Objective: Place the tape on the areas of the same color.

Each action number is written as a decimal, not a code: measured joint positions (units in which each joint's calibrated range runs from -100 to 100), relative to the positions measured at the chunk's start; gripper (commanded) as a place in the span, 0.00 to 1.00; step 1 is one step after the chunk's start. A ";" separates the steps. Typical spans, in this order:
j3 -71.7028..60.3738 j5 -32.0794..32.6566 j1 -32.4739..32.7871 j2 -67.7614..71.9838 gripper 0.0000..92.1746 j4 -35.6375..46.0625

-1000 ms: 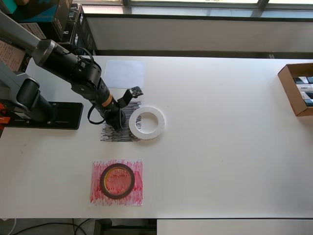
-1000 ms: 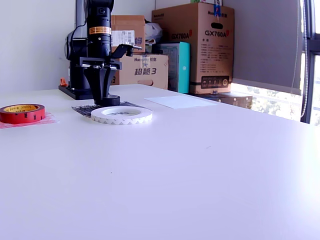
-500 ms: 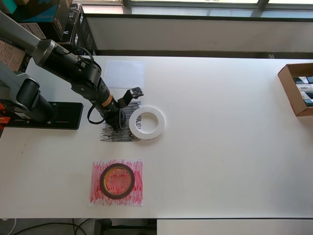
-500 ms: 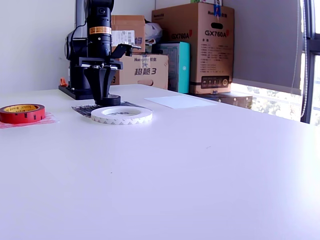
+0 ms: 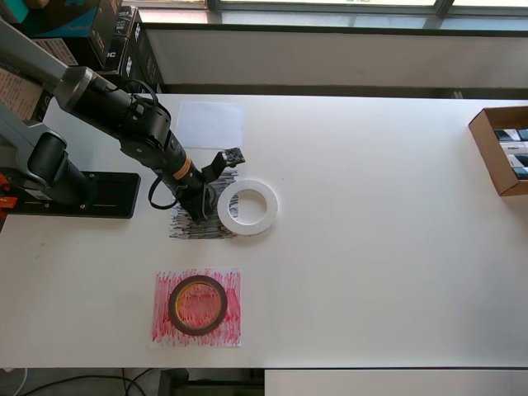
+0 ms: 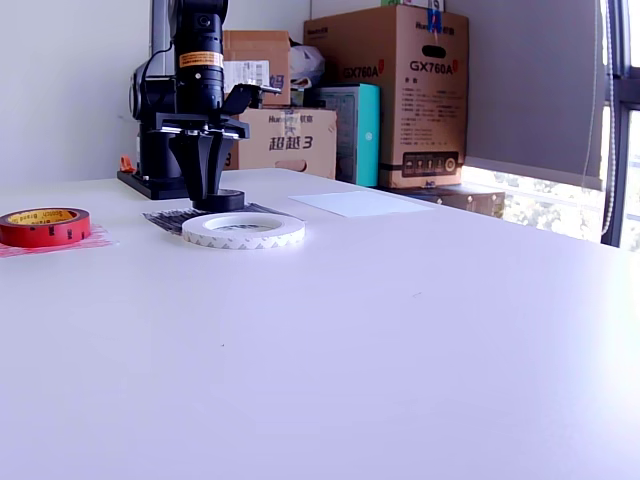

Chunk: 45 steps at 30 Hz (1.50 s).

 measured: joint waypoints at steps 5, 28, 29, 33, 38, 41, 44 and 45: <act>0.00 0.12 0.00 0.00 0.47 0.00; -8.23 3.06 -0.86 -1.24 0.65 0.14; -9.63 4.02 -1.02 -0.81 0.65 0.14; -13.95 8.02 -1.94 0.05 0.65 0.14; -16.93 13.84 -3.32 2.41 0.65 0.14; -17.07 15.90 -3.91 4.82 0.65 0.14; -17.07 17.09 -4.22 6.57 0.65 0.14; -17.07 17.30 -4.22 7.27 0.65 0.14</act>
